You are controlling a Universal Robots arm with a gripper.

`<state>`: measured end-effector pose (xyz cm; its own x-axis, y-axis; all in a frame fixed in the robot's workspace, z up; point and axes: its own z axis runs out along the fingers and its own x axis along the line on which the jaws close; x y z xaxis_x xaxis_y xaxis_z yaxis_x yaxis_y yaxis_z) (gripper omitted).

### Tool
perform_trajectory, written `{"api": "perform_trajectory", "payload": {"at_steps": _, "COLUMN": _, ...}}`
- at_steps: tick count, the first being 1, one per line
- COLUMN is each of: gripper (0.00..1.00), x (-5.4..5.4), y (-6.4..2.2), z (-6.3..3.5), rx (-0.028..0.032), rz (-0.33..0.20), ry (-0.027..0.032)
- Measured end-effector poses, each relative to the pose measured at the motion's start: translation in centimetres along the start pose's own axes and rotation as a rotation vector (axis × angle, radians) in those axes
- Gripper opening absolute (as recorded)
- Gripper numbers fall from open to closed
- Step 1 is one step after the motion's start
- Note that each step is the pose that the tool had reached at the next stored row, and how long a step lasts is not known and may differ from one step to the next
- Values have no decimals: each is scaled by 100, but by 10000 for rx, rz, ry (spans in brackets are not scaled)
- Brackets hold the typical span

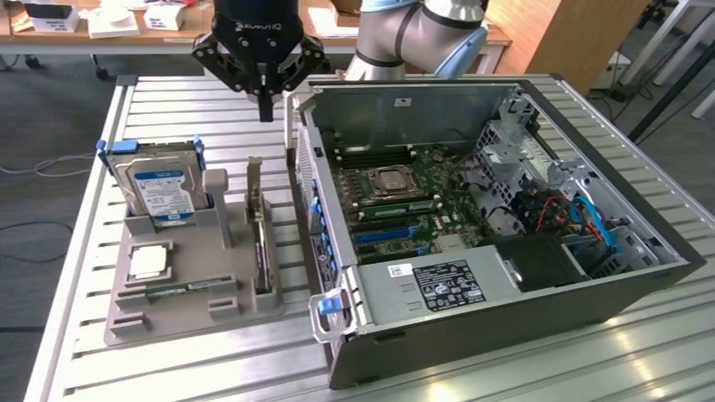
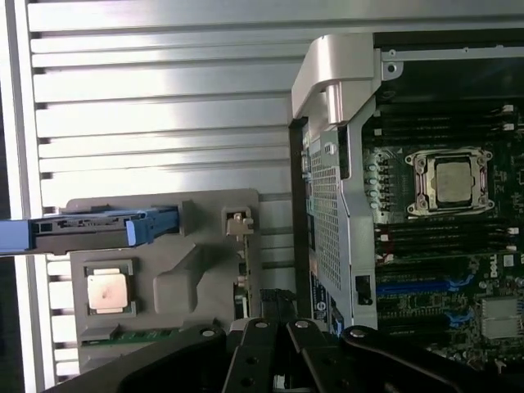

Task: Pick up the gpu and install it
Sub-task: 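Reach for the gpu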

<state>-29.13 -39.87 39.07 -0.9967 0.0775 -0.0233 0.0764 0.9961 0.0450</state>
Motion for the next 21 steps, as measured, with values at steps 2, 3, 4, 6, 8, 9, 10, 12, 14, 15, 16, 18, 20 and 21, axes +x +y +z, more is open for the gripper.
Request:
{"api": "perform_trajectory", "payload": {"at_steps": 2, "gripper": 11, "x": 22, "y": -2, "z": 1, "rx": -1, "rz": 0, "ry": -1}}
{"api": "perform_trajectory", "payload": {"at_steps": 3, "gripper": 11, "x": 29, "y": -2, "z": 1, "rx": -1, "rz": 0, "ry": -1}}
{"api": "perform_trajectory", "payload": {"at_steps": 4, "gripper": 11, "x": 33, "y": -3, "z": 1, "rx": -1, "rz": 0, "ry": -1}}
{"api": "perform_trajectory", "payload": {"at_steps": 6, "gripper": 11, "x": 33, "y": -3, "z": 1, "rx": 2, "rz": -2, "ry": -1}}
{"api": "perform_trajectory", "payload": {"at_steps": 8, "gripper": 11, "x": 34, "y": -3, "z": 1, "rx": 5, "rz": 0, "ry": 0}}
{"api": "perform_trajectory", "payload": {"at_steps": 9, "gripper": 11, "x": 35, "y": -3, "z": 1, "rx": 5, "rz": 0, "ry": -1}}
{"api": "perform_trajectory", "payload": {"at_steps": 10, "gripper": 11, "x": 38, "y": -6, "z": 0, "rx": 5, "rz": 0, "ry": 0}}
{"api": "perform_trajectory", "payload": {"at_steps": 12, "gripper": 11, "x": 41, "y": -16, "z": 0, "rx": 5, "rz": 0, "ry": 0}}
{"api": "perform_trajectory", "payload": {"at_steps": 14, "gripper": 11, "x": 43, "y": -35, "z": -1, "rx": 5, "rz": -1, "ry": 0}}
{"api": "perform_trajectory", "payload": {"at_steps": 15, "gripper": 11, "x": 44, "y": -47, "z": -2, "rx": 5, "rz": 0, "ry": -1}}
{"api": "perform_trajectory", "payload": {"at_steps": 16, "gripper": 11, "x": 44, "y": -61, "z": -2, "rx": 4, "rz": 0, "ry": 0}}
{"api": "perform_trajectory", "payload": {"at_steps": 18, "gripper": 11, "x": 45, "y": -95, "z": -4, "rx": 5, "rz": 0, "ry": 0}}
{"api": "perform_trajectory", "payload": {"at_steps": 20, "gripper": 11, "x": 49, "y": -133, "z": -5, "rx": 5, "rz": 0, "ry": -1}}
{"api": "perform_trajectory", "payload": {"at_steps": 21, "gripper": 11, "x": 50, "y": -152, "z": -6, "rx": 5, "rz": -1, "ry": -1}}
